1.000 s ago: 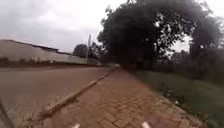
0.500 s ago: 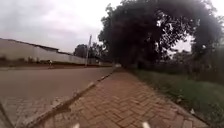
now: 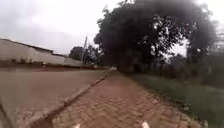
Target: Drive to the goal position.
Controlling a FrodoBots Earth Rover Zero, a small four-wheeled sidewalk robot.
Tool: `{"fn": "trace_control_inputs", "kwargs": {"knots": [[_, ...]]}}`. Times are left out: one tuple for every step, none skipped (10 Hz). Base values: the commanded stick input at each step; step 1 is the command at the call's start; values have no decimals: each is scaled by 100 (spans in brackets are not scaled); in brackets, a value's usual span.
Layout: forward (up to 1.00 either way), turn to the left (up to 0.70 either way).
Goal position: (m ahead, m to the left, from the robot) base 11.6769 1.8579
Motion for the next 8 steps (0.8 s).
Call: {"fn": "trace_control_inputs", "kwargs": {"knots": [[70,0],[70,0],[70,0],[70,0],[70,0],[70,0],[70,0],[70,0]]}}
